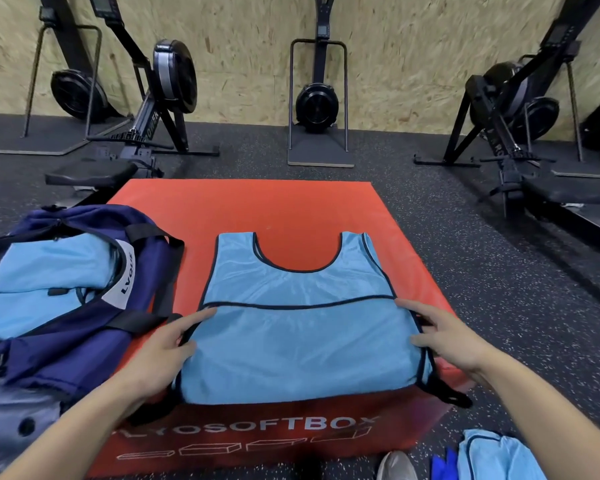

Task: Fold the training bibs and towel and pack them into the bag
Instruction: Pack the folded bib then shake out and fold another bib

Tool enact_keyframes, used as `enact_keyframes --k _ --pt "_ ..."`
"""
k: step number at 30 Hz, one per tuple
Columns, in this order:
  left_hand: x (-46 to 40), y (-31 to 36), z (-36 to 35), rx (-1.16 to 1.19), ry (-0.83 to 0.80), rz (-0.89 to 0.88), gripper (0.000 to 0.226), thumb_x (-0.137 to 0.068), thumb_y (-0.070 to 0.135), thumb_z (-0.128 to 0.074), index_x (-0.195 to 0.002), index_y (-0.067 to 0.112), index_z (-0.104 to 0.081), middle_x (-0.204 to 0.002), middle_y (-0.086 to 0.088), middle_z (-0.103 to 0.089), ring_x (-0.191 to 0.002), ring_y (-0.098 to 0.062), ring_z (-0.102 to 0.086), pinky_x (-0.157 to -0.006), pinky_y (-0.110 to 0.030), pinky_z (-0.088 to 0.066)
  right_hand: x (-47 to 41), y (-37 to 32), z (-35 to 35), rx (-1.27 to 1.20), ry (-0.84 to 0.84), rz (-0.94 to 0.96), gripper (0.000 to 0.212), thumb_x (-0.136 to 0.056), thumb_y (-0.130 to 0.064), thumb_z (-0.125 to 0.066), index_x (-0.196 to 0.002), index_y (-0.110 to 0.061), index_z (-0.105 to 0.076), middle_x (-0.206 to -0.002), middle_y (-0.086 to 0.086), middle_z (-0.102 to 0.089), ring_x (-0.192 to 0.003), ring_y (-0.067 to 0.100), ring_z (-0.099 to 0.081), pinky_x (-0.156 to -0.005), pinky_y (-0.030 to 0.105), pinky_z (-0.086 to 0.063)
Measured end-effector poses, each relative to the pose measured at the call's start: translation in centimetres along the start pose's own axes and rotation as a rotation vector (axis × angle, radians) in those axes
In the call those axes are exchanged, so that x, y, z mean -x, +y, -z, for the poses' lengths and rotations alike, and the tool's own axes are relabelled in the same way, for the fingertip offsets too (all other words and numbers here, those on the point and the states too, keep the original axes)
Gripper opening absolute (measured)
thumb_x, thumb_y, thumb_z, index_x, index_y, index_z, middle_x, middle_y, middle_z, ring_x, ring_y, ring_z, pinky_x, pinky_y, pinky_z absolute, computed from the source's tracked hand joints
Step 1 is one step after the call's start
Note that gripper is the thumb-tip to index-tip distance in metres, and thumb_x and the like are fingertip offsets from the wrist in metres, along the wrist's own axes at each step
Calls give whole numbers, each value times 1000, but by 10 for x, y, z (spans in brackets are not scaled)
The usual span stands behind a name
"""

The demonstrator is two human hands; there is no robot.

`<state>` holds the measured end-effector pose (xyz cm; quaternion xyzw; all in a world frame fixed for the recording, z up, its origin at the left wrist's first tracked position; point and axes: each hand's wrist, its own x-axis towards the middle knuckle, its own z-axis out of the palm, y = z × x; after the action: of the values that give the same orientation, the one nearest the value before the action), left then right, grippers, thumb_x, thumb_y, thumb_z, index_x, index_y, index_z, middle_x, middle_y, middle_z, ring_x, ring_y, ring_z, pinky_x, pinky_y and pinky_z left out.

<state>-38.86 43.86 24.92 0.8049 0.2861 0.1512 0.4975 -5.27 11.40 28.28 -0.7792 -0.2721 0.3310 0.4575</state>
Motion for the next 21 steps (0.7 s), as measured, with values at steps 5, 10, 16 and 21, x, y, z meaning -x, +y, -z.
enact_keyframes --k 5,10,16,21 --pt "-45 34 8 58 80 -64 64 -91 -19 -47 -135 27 -60 -138 22 -55 -132 9 -45 -117 -23 -29 -28 -31 8 -21 101 57 70 -86 18 -51 -135 -32 -58 -127 -7 -66 -106 9 -69 -77 22 -58" --pt "-104 52 21 75 160 -93 64 -93 -17 -46 -131 33 -60 -136 24 -56 -126 12 -48 -102 -9 -37 -79 -55 19 29 208 102 69 -85 14 -52 -136 -31 -59 -132 -13 -59 -112 0 -62 -91 22 -52" --pt "-139 15 14 -191 36 107 41 -90 1 -64 -116 33 -67 -125 7 -64 -107 -22 -68 -89 -25 -51 -127 -35 9 167 135 -68 42 -89 6 -62 -122 -17 -69 -122 0 -66 -104 9 -60 -80 12 -45" --pt "-155 14 18 -69 164 146 49 -88 -4 -59 -117 34 -70 -76 2 -74 -60 -24 -64 -60 -39 -59 -146 -42 13 210 278 -73 49 -85 10 -56 -119 -22 -71 -106 5 -67 -88 26 -66 -83 30 -57"
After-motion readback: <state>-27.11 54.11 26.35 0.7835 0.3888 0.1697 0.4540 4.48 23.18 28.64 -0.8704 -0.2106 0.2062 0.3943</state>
